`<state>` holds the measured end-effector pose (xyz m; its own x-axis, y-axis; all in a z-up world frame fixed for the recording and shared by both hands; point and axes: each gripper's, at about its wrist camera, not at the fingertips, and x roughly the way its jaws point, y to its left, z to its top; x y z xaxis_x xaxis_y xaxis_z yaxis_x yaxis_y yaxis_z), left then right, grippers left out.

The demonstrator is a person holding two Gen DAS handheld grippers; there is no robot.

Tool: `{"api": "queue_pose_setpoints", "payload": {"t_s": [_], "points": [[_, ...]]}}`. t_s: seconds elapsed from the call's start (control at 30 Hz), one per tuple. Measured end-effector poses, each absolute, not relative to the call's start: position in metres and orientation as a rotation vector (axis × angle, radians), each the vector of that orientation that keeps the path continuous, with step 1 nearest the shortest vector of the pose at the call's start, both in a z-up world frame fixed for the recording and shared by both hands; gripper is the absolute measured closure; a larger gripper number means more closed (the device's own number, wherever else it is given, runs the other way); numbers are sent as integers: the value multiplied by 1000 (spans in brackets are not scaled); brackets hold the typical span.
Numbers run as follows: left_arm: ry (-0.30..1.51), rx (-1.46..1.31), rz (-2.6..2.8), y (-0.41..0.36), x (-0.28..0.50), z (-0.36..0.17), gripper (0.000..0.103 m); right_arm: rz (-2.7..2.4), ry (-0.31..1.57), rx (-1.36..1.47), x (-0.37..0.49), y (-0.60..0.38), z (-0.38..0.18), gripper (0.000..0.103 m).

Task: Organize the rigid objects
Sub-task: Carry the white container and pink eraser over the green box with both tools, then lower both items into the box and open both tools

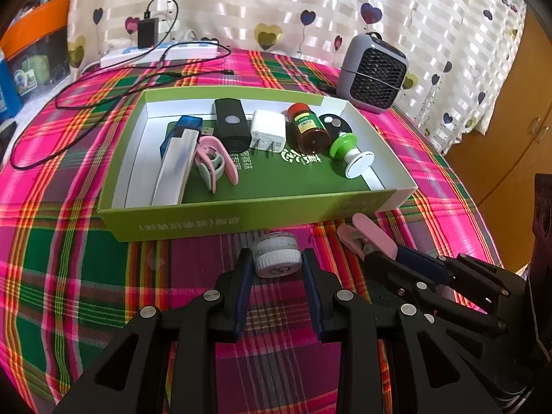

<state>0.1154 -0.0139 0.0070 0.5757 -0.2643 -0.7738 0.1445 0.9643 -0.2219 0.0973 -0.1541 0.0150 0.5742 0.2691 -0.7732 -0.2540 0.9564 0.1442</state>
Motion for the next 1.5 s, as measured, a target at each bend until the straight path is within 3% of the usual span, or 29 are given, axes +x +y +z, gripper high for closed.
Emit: {"api": "queue_pose_setpoints", "payload": {"t_s": [0.87,1.5], "points": [[848,-99,-258,-12,98,36,76,337,848,63,90,-160,41,81],[860,-117,-294,-7,145,42,76,354,863,69,133,-156,49,81]]}}
